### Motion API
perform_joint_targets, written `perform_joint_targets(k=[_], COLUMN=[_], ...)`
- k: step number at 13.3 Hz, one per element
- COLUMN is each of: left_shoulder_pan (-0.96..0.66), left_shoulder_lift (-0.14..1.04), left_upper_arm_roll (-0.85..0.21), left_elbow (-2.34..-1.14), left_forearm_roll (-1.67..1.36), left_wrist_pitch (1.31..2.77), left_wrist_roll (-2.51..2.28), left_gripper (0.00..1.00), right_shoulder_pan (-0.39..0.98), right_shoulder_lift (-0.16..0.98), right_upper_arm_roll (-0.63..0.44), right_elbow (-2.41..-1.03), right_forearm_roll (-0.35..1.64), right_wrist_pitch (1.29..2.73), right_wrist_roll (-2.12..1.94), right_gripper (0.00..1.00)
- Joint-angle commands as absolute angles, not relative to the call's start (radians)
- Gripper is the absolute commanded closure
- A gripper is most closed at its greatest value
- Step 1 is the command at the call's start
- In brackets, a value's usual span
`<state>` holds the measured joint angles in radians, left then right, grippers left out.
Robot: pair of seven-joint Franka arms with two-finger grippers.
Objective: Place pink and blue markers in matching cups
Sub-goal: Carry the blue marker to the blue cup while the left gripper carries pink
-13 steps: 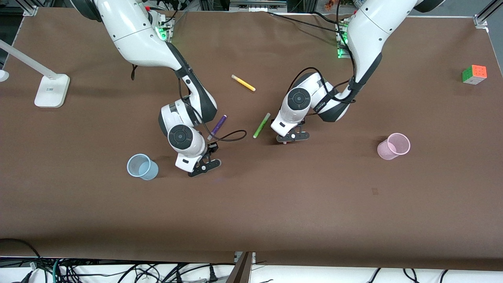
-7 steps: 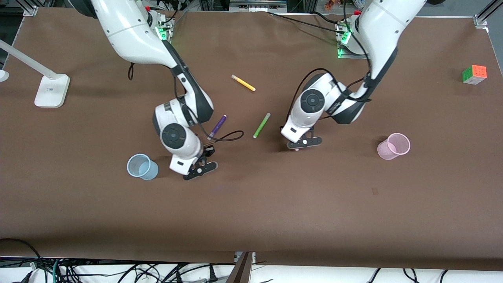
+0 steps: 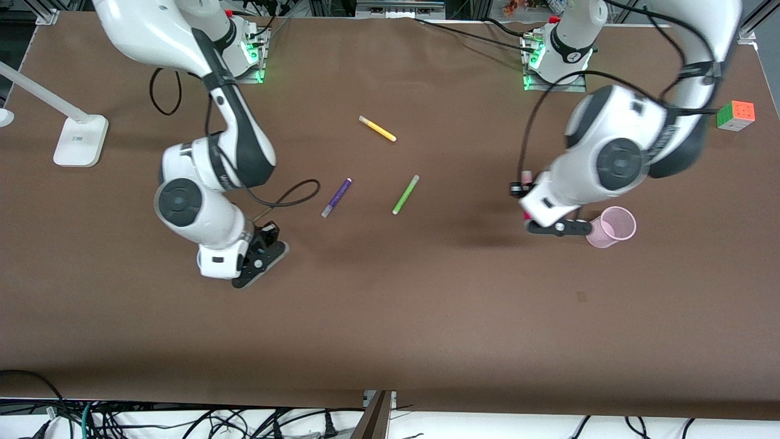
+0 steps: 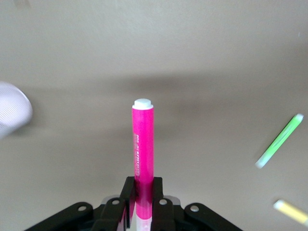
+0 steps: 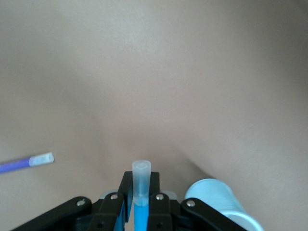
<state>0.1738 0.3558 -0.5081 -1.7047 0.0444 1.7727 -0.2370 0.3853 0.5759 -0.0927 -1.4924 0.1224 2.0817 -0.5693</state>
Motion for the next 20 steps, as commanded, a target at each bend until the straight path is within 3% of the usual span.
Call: perform_joint_targets(k=[1, 7, 13, 18, 19, 20], left_shoulder_pan=[0.260, 0.475, 0.638, 0.727, 0.742, 0.756], left_shoulder_lift=[0.362, 0.383, 0.388, 0.405, 0.406, 0.414], left_upper_arm_roll=[-0.522, -0.523, -0.526, -0.525, -0.525, -0.525], left_elbow=[-1.713, -1.717, -1.871, -1.950, -1.972, -1.997], left_forearm_roll=[0.034, 0.124, -0.217, -0.429, -0.452, -0.494], left_wrist_pitch=[1.769, 1.957, 2.144, 2.149, 2.149, 2.149], left_wrist_roll=[0.027, 0.738, 1.318, 1.600, 1.617, 1.647], left_gripper=[1.00, 1.00, 1.00, 1.00, 1.00, 1.00], right_shoulder_pan=[0.318, 0.175, 0.101, 0.054, 0.048, 0.041], right_shoulder_lift=[0.532, 0.545, 0.595, 0.640, 0.649, 0.647], right_upper_arm_roll=[-0.092, -0.089, -0.086, -0.084, -0.084, -0.086], right_elbow=[-1.514, -1.522, -1.522, -1.522, -1.523, -1.522], right_forearm_roll=[0.230, 0.541, 0.741, 0.872, 0.890, 0.893], right_wrist_pitch=[2.017, 1.968, 1.965, 1.914, 1.908, 1.887], right_wrist_roll=[-0.833, -1.308, -1.615, -1.765, -1.787, -1.763], right_gripper=[0.93, 0.93, 0.93, 0.93, 0.83, 0.13])
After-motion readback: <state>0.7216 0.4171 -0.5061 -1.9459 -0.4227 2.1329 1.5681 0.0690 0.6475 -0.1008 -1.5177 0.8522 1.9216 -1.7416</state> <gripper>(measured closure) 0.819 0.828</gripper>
